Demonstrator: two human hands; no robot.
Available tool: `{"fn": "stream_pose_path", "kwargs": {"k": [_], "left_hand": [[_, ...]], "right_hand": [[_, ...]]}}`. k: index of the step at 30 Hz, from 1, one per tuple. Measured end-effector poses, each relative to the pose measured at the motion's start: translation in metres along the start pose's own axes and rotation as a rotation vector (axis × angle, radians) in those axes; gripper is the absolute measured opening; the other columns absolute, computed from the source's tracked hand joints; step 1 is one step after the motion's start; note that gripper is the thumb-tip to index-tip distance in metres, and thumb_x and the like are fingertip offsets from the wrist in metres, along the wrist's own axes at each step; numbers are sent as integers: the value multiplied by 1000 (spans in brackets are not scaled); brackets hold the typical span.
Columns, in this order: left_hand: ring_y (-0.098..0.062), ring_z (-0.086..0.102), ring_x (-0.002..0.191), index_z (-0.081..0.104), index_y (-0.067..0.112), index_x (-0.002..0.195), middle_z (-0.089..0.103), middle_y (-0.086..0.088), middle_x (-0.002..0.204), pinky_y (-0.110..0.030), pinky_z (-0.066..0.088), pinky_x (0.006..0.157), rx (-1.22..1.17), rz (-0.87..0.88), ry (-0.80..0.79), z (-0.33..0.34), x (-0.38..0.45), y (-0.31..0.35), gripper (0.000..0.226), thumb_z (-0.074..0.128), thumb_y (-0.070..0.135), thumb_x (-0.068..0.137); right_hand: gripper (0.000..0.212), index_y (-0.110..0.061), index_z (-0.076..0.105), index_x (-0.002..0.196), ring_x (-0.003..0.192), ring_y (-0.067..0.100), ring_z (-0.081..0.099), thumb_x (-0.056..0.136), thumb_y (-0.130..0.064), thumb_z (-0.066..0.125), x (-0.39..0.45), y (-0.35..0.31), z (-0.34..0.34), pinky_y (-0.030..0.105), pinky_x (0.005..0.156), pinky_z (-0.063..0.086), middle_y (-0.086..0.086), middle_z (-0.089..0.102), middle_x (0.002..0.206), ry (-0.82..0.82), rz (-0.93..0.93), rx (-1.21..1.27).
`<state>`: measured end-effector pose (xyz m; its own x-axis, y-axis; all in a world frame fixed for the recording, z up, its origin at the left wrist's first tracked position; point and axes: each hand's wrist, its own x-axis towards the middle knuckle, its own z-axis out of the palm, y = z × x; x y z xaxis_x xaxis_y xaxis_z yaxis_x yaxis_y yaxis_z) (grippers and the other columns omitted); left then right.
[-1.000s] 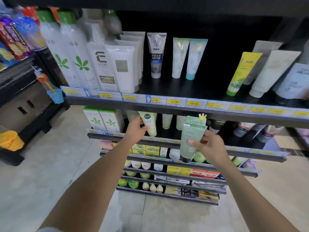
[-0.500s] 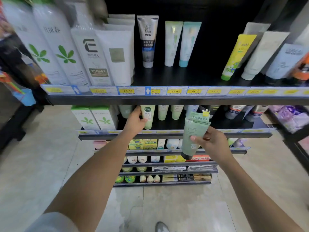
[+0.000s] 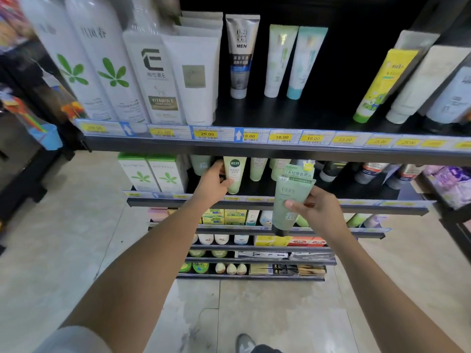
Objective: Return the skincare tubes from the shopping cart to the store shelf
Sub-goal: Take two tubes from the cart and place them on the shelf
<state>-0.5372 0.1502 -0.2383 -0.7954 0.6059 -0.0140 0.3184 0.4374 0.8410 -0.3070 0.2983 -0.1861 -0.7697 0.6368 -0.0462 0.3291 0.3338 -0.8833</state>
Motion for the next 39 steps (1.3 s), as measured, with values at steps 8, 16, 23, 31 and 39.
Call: {"fn": "stream_pose_path", "kwargs": {"k": [8, 16, 23, 31, 39], "left_hand": [[-20, 54, 120, 54, 16, 134, 60, -3, 130, -40, 47, 103, 465, 214, 93, -31, -44, -40, 41, 57, 14, 93], [-28, 54, 107, 60, 11, 118, 61, -8, 114, -41, 43, 94, 943, 222, 311, -80, -93, -108, 35, 56, 16, 84], [-29, 53, 113, 57, 10, 124, 59, -9, 120, -44, 42, 98, 945, 165, 261, -107, -86, -135, 37, 47, 21, 90], [-30, 50, 121, 55, 10, 126, 58, -10, 124, -44, 42, 101, 912, 205, 255, -113, -87, -136, 42, 54, 16, 85], [-27, 48, 126, 53, 11, 131, 56, -8, 130, -42, 44, 101, 878, 132, 211, -112, -93, -127, 49, 58, 14, 82]], "right_hand": [[37, -22, 67, 117, 101, 11, 68, 82, -23, 78, 10, -12, 23, 36, 87, 56, -5, 74, 108, -46, -20, 12], [36, -23, 65, 117, 94, -4, 64, 83, -18, 77, 8, -39, 84, 14, 80, 51, -11, 71, 106, -121, -111, -34], [33, -23, 61, 116, 90, -14, 58, 86, -17, 73, 7, -57, 138, -1, 74, 43, -21, 63, 100, -87, -153, -19], [34, -12, 61, 118, 100, 3, 61, 87, -19, 73, 24, -78, 169, 4, 80, 47, -10, 66, 110, 21, -203, 8], [34, -14, 60, 117, 100, 7, 61, 87, -20, 73, 45, -85, 186, 25, 90, 52, -5, 68, 112, 52, -181, 6]]}}
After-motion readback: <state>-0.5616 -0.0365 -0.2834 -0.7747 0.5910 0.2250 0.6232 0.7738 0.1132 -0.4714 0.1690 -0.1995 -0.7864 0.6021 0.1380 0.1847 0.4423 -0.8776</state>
